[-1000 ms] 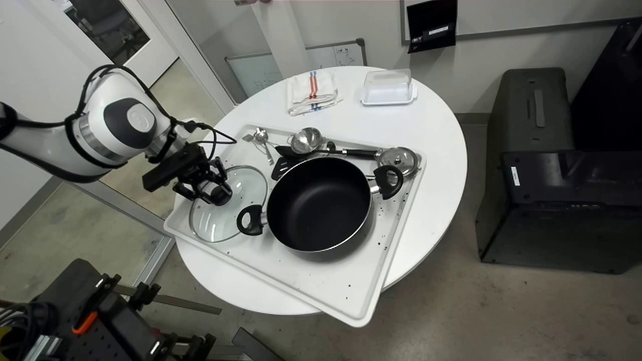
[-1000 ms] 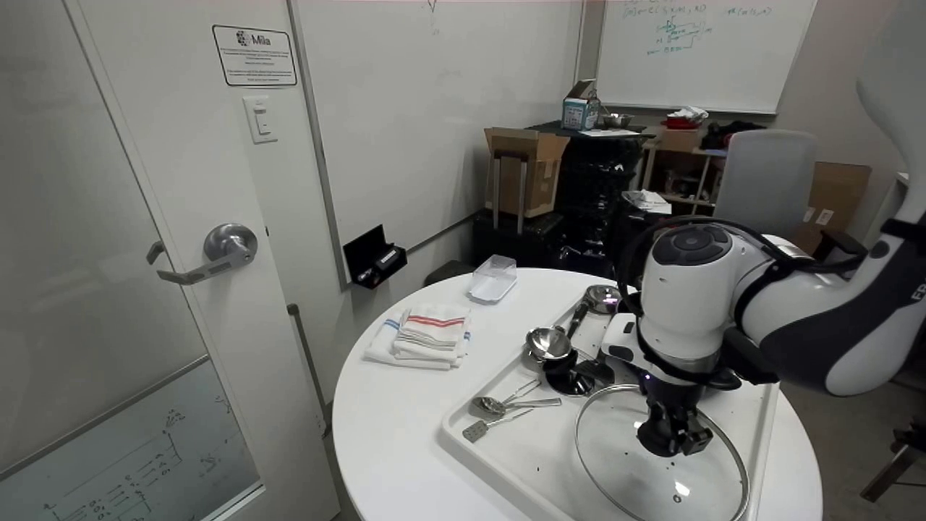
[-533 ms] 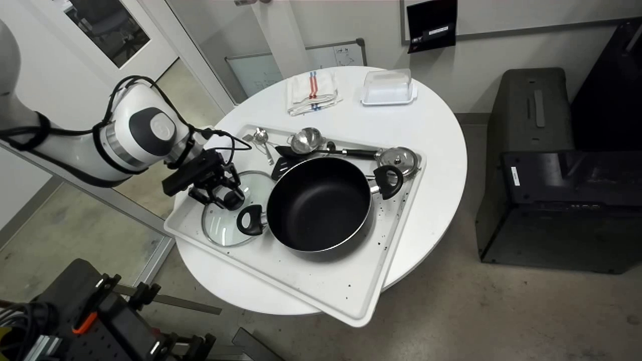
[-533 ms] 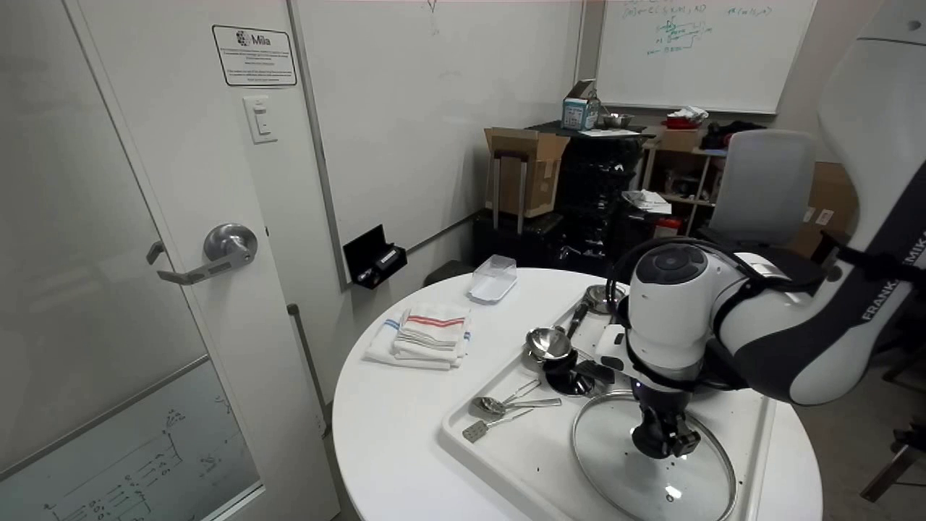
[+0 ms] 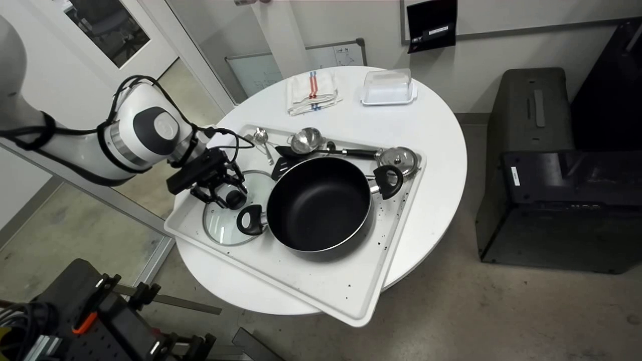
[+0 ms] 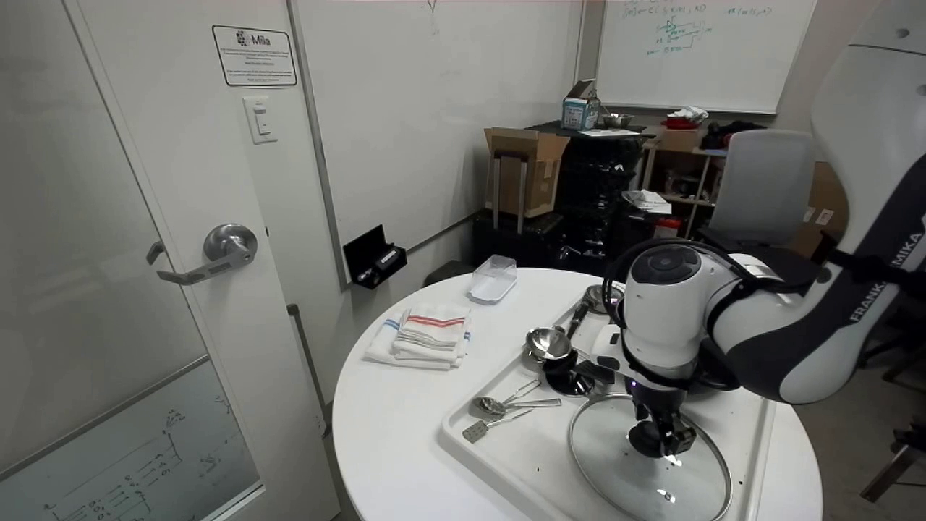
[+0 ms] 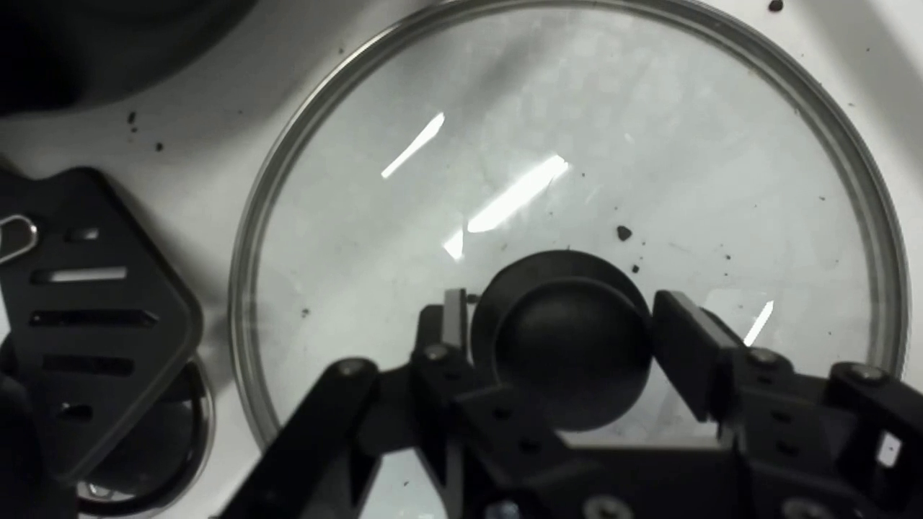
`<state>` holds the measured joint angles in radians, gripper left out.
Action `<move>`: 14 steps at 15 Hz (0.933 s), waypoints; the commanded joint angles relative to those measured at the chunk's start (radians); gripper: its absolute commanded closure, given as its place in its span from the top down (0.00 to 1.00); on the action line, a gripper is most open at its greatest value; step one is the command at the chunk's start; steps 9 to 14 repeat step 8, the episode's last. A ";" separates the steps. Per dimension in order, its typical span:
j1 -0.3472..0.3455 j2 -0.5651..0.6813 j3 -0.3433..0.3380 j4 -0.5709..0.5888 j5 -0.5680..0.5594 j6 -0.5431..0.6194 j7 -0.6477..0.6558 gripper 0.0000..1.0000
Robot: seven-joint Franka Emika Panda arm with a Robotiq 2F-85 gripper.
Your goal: Take the lid off of the pot
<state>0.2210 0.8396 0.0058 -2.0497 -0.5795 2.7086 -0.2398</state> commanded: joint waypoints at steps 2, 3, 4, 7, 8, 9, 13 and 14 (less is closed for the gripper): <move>-0.008 0.005 -0.003 0.011 0.001 0.009 -0.022 1.00; -0.009 -0.002 -0.002 0.004 0.002 0.008 -0.023 1.00; -0.010 -0.006 -0.002 0.000 0.002 0.007 -0.023 1.00; -0.017 -0.042 0.002 -0.039 0.002 0.006 -0.025 1.00; -0.016 -0.051 0.001 -0.048 0.002 0.004 -0.022 1.00; -0.016 -0.051 0.001 -0.048 0.002 0.004 -0.022 1.00; -0.016 -0.051 0.001 -0.048 0.002 0.004 -0.022 1.00; -0.016 -0.051 0.001 -0.048 0.002 0.004 -0.022 1.00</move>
